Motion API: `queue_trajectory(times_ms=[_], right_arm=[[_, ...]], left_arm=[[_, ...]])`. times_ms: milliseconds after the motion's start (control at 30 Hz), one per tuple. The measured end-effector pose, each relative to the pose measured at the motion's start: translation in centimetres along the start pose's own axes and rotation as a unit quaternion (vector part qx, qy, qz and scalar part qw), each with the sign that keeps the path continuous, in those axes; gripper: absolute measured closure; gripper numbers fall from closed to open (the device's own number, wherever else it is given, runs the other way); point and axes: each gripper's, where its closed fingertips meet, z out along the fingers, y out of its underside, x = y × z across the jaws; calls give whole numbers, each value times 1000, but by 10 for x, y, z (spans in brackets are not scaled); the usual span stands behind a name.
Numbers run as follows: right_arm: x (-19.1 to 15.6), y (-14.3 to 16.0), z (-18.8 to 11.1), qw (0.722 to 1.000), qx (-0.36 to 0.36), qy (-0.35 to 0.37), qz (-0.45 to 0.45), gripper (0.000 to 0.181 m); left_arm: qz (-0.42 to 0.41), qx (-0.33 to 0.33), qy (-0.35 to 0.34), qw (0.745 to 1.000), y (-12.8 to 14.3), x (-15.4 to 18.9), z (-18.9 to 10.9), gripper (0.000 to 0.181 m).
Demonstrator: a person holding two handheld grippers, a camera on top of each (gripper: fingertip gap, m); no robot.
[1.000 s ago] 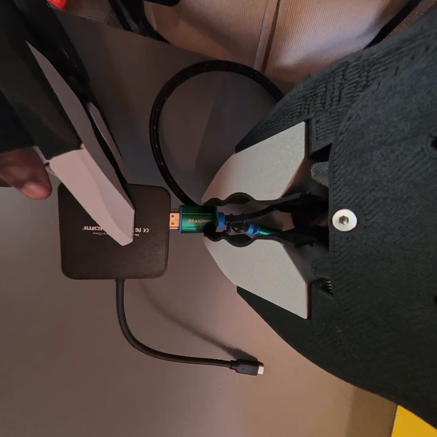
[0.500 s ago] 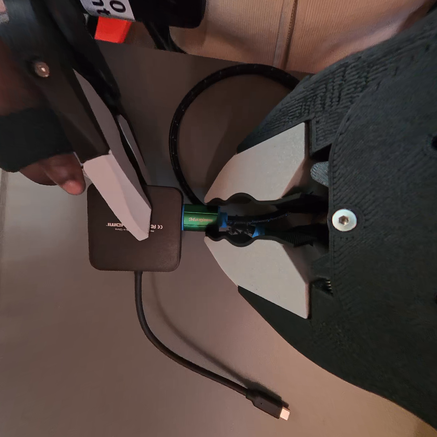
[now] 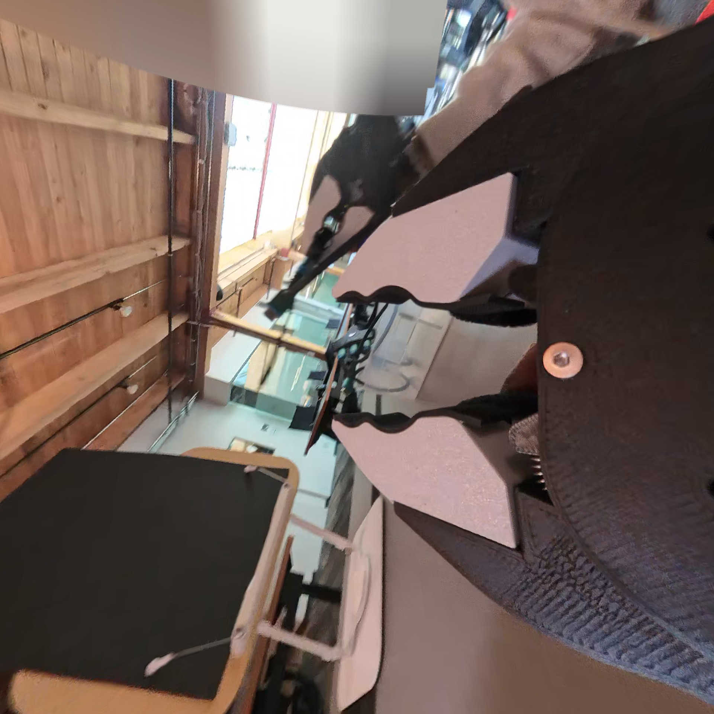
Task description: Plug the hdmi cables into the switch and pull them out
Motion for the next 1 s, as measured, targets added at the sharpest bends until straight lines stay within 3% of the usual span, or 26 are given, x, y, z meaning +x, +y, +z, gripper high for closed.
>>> queue_trajectory(times_ms=[167, 300, 400, 467, 533, 567, 600, 667, 700, 767, 867, 933, 1000], right_arm=[[65, 94, 28, 980, -111, 117, -115, 168], [55, 131, 58, 961, -108, 156, -203, 167], [2, 165, 80, 961, -136, 88, -225, 156], [-56, 184, 84, 957, -133, -12, -257, 145], [-143, 195, 63, 929, -81, -231, -277, 154], [-153, 198, 57, 927, -76, -243, -276, 178], [-151, 199, 53, 932, -78, -243, -256, 175], [-151, 202, 42, 936, -83, -306, -155, 162], [-149, 202, 37, 933, -83, -334, -109, 152], [-144, 202, 25, 916, -92, -387, -43, 149], [-118, 198, 19, 912, -132, -376, 99, 144], [-111, 173, 3, 864, -130, -412, 257, 127], [-106, 138, -24, 781, -119, -458, 407, 110]], left_arm=[[39, -65, 14, 997, 22, 10, 2, 127], [81, -72, 14, 994, 24, 14, 2, 128], [71, -67, 5, 995, 23, 9, 2, 128], [55, -61, 2, 997, 20, 6, 1, 128], [44, -56, 0, 997, 19, 4, 0, 128], [42, -55, -1, 998, 19, 4, 0, 128], [41, -57, 0, 998, 19, 4, 0, 129], [41, -64, 4, 997, 22, 5, 1, 129], [44, -67, 6, 997, 23, 6, 2, 129], [51, -67, 7, 996, 23, 7, 2, 129], [50, -65, 3, 997, 22, 6, 1, 129], [47, -64, -1, 997, 21, 5, 1, 129], [51, -64, -2, 997, 20, 5, 0, 129]])
